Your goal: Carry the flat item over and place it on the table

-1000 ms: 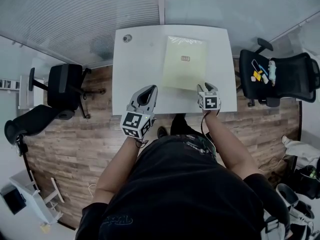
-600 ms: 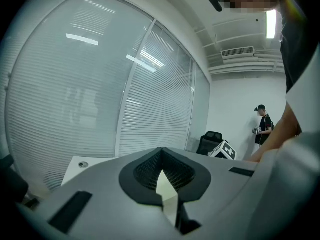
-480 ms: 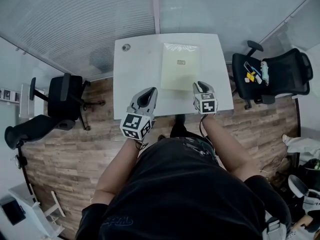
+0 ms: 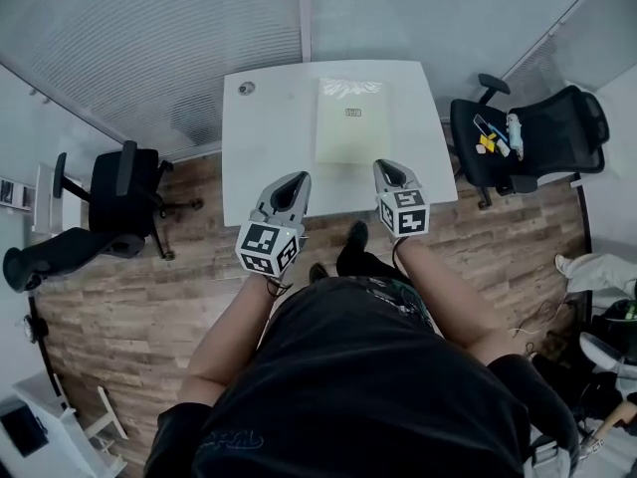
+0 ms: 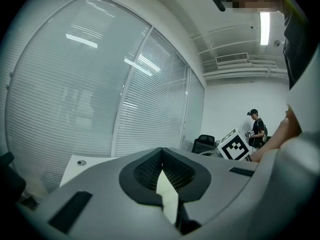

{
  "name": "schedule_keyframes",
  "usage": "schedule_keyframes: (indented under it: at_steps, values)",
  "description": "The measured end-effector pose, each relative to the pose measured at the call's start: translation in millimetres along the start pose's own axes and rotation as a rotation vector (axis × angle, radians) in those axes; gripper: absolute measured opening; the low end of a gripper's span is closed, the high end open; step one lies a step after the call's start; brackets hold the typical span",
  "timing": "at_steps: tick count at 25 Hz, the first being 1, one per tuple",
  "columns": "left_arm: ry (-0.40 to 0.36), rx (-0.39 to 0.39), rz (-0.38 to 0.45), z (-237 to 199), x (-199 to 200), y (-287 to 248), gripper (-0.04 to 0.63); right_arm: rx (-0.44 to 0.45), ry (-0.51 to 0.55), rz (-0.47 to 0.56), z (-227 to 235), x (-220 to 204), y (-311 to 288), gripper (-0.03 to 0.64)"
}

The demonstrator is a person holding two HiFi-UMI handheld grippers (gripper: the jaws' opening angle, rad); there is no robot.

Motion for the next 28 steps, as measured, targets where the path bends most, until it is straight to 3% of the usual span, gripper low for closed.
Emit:
schedule_keyframes:
  at_steps: [10, 17, 28]
  values:
    - [0.012, -0.003, 0.018, 35.1, -6.3, -2.2, 0.012, 0.048, 0.036, 0.099, -16.1, 13.7, 49.7, 0.023]
    - [0.012, 0.027, 0.029, 75.4, -9.2, -13.1, 0.012, 0.09, 0.058, 0.162, -3.4, 18.5, 87.4, 0.023]
    - [0.061, 0.099, 0.04, 146.7, -43.5, -7.4, 0.012, 0.185, 0.072, 0.201, 11.2, -13.0, 154.1, 0.023]
Point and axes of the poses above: the fingertips, and each gripper's own axes: y backward along the fingers, z to its right, x out of its top, the point moved 1 cm from there along y, backward along the fingers, and after that the axes turned 5 degrees about y, right-handed, at the moved point
